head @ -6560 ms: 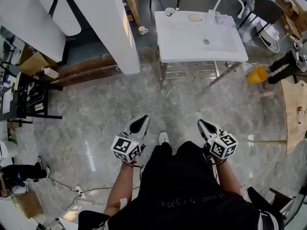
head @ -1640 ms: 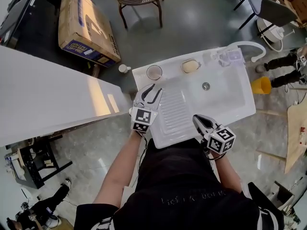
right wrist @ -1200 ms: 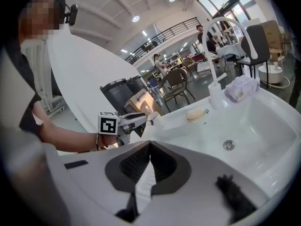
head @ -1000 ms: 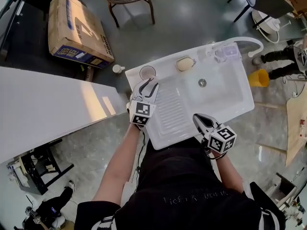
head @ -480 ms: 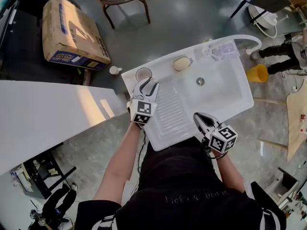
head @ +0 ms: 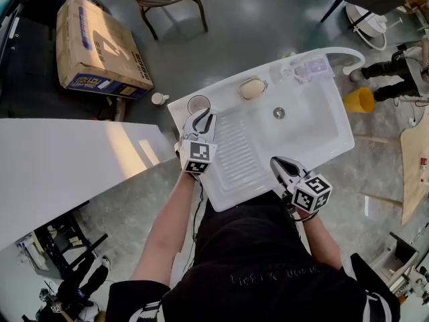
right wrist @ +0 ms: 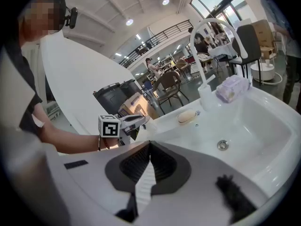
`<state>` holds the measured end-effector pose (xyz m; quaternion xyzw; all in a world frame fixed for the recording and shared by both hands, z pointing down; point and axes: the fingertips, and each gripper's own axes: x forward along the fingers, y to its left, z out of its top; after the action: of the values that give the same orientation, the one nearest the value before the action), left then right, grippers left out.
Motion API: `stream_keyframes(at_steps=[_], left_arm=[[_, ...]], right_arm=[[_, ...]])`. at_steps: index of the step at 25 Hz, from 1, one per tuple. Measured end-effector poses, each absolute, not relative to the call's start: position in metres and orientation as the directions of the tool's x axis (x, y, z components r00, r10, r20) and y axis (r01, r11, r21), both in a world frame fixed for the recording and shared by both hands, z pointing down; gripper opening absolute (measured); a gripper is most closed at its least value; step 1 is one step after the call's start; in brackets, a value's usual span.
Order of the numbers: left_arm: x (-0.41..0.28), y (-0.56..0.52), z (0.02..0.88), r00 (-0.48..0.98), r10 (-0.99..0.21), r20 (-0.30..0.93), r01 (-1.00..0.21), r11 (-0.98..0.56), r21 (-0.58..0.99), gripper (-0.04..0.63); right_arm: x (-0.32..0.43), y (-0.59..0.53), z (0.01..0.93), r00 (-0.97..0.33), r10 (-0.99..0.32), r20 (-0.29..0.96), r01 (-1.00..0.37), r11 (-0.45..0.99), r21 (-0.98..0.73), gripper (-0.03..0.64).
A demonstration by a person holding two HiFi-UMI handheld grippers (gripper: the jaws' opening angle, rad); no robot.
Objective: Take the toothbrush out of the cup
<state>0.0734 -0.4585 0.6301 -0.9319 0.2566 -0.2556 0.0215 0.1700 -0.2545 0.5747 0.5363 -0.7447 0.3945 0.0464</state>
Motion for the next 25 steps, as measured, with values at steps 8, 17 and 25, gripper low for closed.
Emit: stream_keyframes(at_steps=[8,17,25], left_arm=[[0.057,-0.466,0.618,0.722,-0.534,0.439,-0.518,-0.839,-0.168,0.028],[0.027,-0.467,0.608,0.711,-0.572,0.408,-0.588,-0.802,-0.1,0.026],[0.017,-0.464,0.593,0.717,-0.592,0.368,-0.617,-0.784,-0.059,0.025]], right_arm=[[0.164,-0.256,0.573,-0.439,-0.757,0.485,-0.831,0.136,-0.54,0.012],[0.153,-0.259,0.567,-0.451,-0.759,0.469,-0.831,0.165,-0.532,0.012],[0.143,-0.255,0.565,-0.458,-0.757,0.466,-0.83,0.177,-0.528,0.012]])
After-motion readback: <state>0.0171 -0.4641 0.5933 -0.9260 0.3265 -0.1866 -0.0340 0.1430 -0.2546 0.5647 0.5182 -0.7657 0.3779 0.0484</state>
